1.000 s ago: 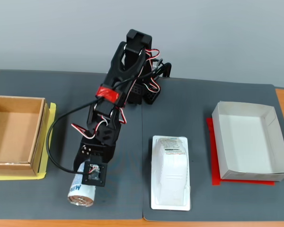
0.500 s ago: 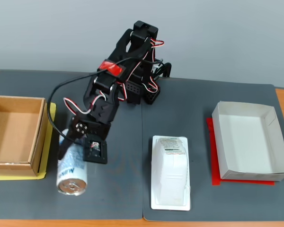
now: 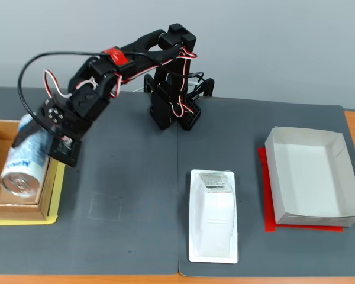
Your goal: Pick the can and put it in the brown box
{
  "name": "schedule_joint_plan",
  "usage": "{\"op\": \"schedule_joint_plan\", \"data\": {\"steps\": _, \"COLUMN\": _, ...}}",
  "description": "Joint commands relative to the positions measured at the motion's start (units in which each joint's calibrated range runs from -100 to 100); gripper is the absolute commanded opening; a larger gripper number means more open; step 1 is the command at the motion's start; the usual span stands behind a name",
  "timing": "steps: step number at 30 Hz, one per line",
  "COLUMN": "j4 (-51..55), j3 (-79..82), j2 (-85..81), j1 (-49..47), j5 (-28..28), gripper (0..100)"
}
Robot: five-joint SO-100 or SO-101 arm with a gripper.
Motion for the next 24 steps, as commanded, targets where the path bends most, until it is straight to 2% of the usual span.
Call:
{"op": "schedule_joint_plan", "data": {"steps": 1, "j4": -0.7, "j3": -5.0, "j2": -0.1, "j1": 2.6, "j5": 2.1, "gripper": 5}}
{"op": "schedule_joint_plan", "data": {"steps": 15, "j4": -0.7, "j3": -21.9, "j2": 19.6, "j1": 8.9, "j5": 2.5, "gripper": 5}}
{"op": "schedule_joint_plan", "data": {"steps": 24, "j4": -0.8, "j3": -23.5, "j2": 26.9, "j1": 10.7, "j5": 2.5, "gripper": 5}}
